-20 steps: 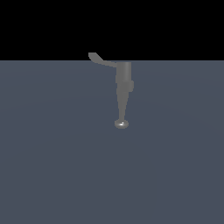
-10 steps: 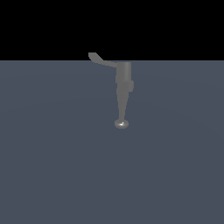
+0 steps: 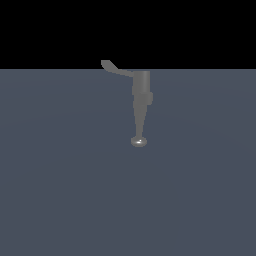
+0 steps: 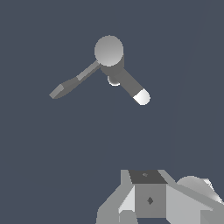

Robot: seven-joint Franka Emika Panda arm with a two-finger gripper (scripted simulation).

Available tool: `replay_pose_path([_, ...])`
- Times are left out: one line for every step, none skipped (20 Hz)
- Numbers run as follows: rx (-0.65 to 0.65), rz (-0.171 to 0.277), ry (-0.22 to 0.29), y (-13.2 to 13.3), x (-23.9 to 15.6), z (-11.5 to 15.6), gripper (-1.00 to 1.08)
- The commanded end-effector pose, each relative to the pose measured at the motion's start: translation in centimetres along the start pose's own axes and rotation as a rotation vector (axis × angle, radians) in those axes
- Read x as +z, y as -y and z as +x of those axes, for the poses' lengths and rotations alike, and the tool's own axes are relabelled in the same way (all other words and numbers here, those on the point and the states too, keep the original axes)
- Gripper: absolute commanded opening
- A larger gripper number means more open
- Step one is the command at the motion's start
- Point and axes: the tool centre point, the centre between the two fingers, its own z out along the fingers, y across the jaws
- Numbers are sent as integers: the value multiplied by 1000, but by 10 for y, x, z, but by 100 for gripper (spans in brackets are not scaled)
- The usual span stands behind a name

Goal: Turn on the faucet by rotating a designated handle.

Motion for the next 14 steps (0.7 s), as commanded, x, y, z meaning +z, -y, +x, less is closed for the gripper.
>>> replay_pose_path([68,2,2,11,7,11,-100])
replay_pose_path([95,2,2,15,11,15,-100])
replay_pose_path([121,1,2,19,14,19,-100])
replay_pose_path([148,1,2,23,17,23,-100])
replay_pose_path([175,0,1,27,20,27,-100])
replay_pose_path([201,0,0,31,24,31,-100])
replay_pose_path([228,-1,-1,35,27,35,-100])
replay_pose_path([255,-2,-3,39,31,39,-100])
replay_pose_path([281,-3,-4,43,34,43,-100])
replay_pose_path([308,-4,-6,47,38,47,-100])
replay_pose_path([334,-6,-9,51,42,51,-100])
replay_pose_path([361,-7,-12,55,46,55,-100])
replay_pose_path([387,-8,-15,59,50,59,-100])
replay_pose_path([414,-10,-18,63,54,62,-100])
